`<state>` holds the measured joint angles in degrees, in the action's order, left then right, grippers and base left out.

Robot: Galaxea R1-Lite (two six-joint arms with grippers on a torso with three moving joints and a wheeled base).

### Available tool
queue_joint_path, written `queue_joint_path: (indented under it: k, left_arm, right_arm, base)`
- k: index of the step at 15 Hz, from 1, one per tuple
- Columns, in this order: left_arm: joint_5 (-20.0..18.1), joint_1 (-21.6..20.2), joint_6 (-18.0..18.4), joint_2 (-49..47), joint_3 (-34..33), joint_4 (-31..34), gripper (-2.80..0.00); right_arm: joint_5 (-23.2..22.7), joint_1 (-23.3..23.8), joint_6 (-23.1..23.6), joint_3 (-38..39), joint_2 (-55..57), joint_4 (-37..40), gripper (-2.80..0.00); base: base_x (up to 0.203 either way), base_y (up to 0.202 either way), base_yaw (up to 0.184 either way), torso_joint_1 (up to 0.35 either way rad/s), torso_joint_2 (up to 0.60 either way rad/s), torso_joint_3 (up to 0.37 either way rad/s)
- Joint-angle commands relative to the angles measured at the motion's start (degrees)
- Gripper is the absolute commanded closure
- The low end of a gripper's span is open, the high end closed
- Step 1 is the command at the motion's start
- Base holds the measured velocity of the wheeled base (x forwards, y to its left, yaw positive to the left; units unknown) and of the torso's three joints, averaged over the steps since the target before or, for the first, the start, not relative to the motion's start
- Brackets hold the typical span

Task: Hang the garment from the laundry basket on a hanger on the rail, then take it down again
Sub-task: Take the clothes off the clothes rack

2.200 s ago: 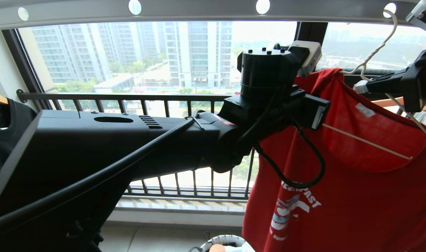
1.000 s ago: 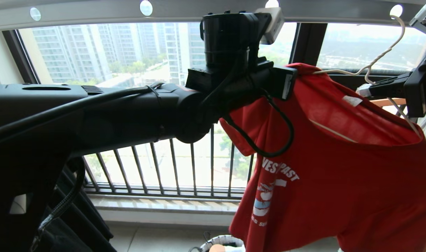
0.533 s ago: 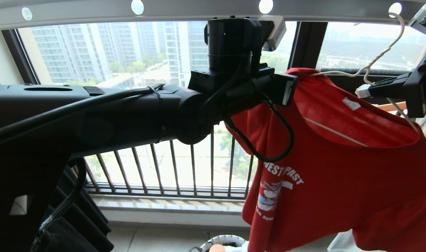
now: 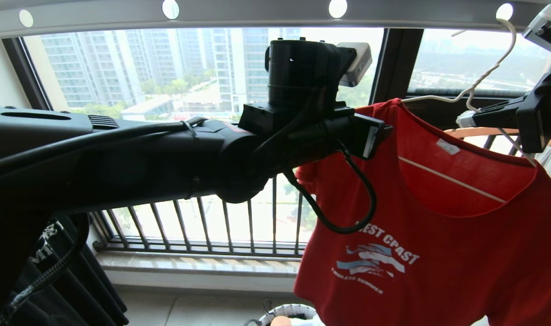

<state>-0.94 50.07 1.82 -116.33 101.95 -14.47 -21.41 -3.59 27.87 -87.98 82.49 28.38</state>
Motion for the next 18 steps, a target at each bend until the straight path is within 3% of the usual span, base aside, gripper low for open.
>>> queue_joint_path:
  k: [1, 2, 3, 4, 11, 12, 18]
  left_arm:
    - [-0.07, 0.5, -0.01, 4.65, -8.49, -0.32, -2.8]
    - [-0.05, 0.52, -0.08, 5.93, -11.69, -0.39, -2.8]
    - [-0.04, 0.46, -0.09, 7.28, -14.73, -0.44, -1.25]
    - [-0.02, 0.34, -0.08, 8.95, -18.02, -0.5, 0.0]
    - [-0.04, 0.18, -0.17, 23.99, -41.12, -0.56, 0.0]
    - [0.05, -0.19, -0.2, 26.69, -44.33, -0.56, 0.0]
    - [0.02, -4.75, -0.67, 39.01, -55.4, -0.47, 0.0]
  right_arm:
    - [-0.13, 0.16, 0.17, 0.0, 0.57, 0.1, 0.0]
    - [-0.13, 0.16, 0.08, 0.0, 0.83, 0.1, 0.0]
    - [-0.13, 0.16, 0.08, 0.0, 0.92, 0.1, 0.0]
    - [-0.13, 0.25, 0.08, 0.0, 0.92, 0.1, 0.0]
    - [-0.21, 0.82, -0.34, 0.14, 1.75, 0.1, 0.0]
    - [-0.21, 0.95, -0.36, 0.18, 1.71, 0.1, -2.8]
    - [-0.14, 1.63, -1.69, 1.1, -2.0, 0.44, -2.8]
  base:
    - [0.0, 0.0, 0.0, 0.0, 0.0, 0.0]
    - [0.0, 0.0, 0.0, 0.0, 0.0, 0.0]
    - [0.0, 0.0, 0.0, 0.0, 0.0, 0.0]
    - [0.0, 0.0, 0.0, 0.0, 0.0, 0.0]
    - [0.0, 0.0, 0.0, 0.0, 0.0, 0.0]
    - [0.0, 0.0, 0.0, 0.0, 0.0, 0.0]
    - [0.0, 0.0, 0.0, 0.0, 0.0, 0.0]
